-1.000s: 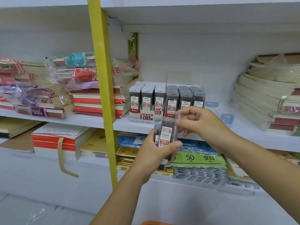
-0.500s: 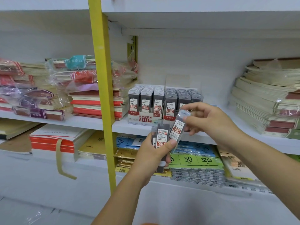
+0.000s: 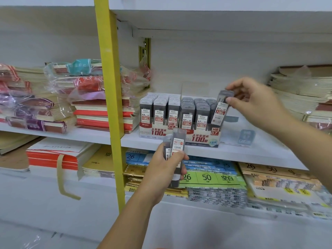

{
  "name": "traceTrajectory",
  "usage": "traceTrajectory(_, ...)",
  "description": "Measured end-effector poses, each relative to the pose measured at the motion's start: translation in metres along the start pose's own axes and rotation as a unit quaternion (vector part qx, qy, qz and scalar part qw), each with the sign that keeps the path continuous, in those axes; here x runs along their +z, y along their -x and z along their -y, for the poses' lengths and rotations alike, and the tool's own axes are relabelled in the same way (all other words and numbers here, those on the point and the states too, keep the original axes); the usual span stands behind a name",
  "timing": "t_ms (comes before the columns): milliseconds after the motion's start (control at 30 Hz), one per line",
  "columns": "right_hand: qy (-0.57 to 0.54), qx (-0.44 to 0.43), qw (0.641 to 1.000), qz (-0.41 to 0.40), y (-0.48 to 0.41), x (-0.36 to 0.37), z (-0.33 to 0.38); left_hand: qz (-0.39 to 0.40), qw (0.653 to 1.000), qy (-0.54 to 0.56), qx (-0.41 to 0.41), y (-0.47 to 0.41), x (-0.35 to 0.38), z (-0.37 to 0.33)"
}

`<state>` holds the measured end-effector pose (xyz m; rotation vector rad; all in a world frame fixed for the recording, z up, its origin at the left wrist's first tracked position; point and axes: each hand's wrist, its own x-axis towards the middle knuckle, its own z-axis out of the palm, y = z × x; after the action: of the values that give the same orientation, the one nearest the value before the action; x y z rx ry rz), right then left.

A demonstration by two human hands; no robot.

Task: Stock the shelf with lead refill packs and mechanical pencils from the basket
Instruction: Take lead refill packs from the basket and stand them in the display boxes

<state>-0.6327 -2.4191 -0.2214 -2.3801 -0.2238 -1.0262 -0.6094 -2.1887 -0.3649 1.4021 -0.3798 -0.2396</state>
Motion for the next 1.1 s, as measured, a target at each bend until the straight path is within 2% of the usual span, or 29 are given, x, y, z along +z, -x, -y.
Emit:
traceTrajectory(67,0.032,0.012,0.999,0.025,0.001,0.008,-0.006,0.003,1.0,0.008,0.011,0.001,0.0,0.0)
traceTrajectory(167,0.138,0.013,0.988,0.065,0.005,0.02,-0.012,0.014,0.999,0.01,0.033,0.003,-0.001,0.0)
traceTrajectory(267,0.173,0.024,0.985,0.007,0.016,0.025,-0.006,0.025,0.999,0.014,0.042,0.004,-0.001,-0.002)
traceTrajectory(333,0.13,-0.016,0.991,-0.009,0.03,0.027,0.007,0.034,0.998,0.016,0.048,0.004,-0.001,-0.003)
traceTrajectory(400,0.013,-0.006,0.996,0.085,0.046,0.033,0.027,0.045,0.997,0.019,0.053,0.005,0.0,-0.003)
traceTrajectory(467,-0.107,0.037,0.974,0.196,0.059,0.043,0.039,0.055,0.997,0.016,0.056,0.005,0.002,-0.004)
traceTrajectory(500,-0.148,0.047,0.964,0.215,0.063,0.048,0.041,0.057,0.997,0.016,0.057,0.005,0.003,-0.004)
traceTrajectory(567,-0.209,0.069,0.957,0.191,0.066,0.053,0.039,0.055,0.997,0.026,0.055,0.006,0.003,-0.002)
traceTrajectory(667,-0.291,0.121,0.943,0.111,0.065,0.046,0.029,0.02,0.998,0.048,0.046,0.005,-0.004,0.0)
traceTrajectory(733,-0.308,0.145,0.934,0.111,0.068,0.041,0.023,-0.013,0.997,0.06,0.048,0.003,-0.009,0.0)
traceTrajectory(867,-0.3,0.184,0.919,0.18,0.08,0.042,0.019,-0.047,0.99,0.123,0.056,0.0,-0.013,-0.002)
traceTrajectory(1000,-0.255,0.174,0.921,0.238,0.084,0.046,0.026,-0.064,0.989,0.113,0.066,-0.001,-0.011,-0.004)
traceTrajectory(1100,-0.232,0.163,0.928,0.241,0.083,0.05,0.033,-0.062,0.991,0.088,0.074,-0.003,-0.01,-0.003)
